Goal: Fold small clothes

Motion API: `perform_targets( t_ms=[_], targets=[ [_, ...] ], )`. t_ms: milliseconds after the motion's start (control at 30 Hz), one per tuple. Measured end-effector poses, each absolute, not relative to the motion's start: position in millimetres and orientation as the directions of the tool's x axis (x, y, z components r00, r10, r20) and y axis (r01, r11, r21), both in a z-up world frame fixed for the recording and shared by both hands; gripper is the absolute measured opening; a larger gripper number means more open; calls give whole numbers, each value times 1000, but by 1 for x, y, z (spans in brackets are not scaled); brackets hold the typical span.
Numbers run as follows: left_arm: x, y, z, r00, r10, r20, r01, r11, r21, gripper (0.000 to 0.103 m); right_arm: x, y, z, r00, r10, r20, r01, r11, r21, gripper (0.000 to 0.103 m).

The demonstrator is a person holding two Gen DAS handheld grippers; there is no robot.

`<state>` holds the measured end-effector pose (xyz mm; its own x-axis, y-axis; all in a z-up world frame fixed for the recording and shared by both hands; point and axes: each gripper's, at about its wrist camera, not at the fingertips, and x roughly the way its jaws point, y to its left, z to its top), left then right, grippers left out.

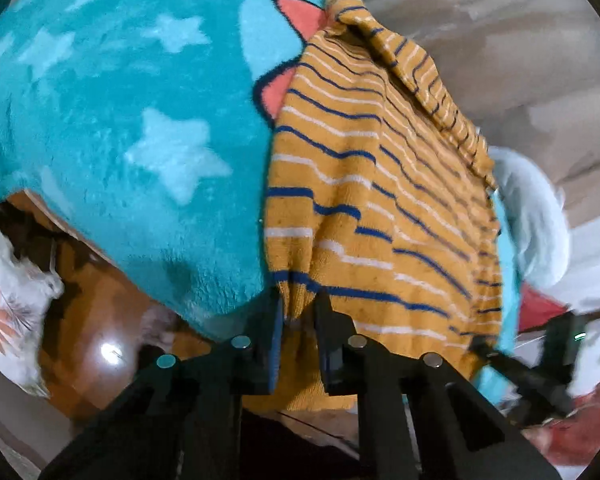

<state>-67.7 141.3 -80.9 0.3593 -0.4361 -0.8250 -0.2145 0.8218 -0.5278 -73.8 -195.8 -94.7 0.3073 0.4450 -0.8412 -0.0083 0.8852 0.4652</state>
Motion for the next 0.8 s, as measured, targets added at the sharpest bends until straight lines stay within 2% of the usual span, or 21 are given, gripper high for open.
perform_targets(
  t_ms=[100, 233, 333, 467, 567, 800],
  targets=[
    [-69, 148, -72, 369, -451, -813, -235, 801, -551, 13, -65, -203, -96, 284, 499, -818, 7, 852, 523, 9],
    [-76, 149, -48, 390, -454, -801, -208, 804, -557, 13, -77, -207, -73, 276, 572, -773, -82, 815, 574, 8],
    [-82, 150, -38, 385, -460, -800, -198, 806, -558, 13, -95, -212, -66, 246, 587, -771, -117, 808, 578, 8],
    [-87, 144, -41, 354, -443, -824, -201, 824, -529, 13, -108, -219, -81, 201, 628, -752, -82, 776, 625, 8],
    [-84, 147, -41, 360, -449, -818, -227, 808, -544, 13, -102, -223, -85, 218, 641, -736, -66, 762, 645, 8],
    [-42, 142, 3, 448, -463, -765, -177, 793, -583, 13, -56, -219, -44, 290, 700, -653, -135, 705, 696, 8]
  ],
)
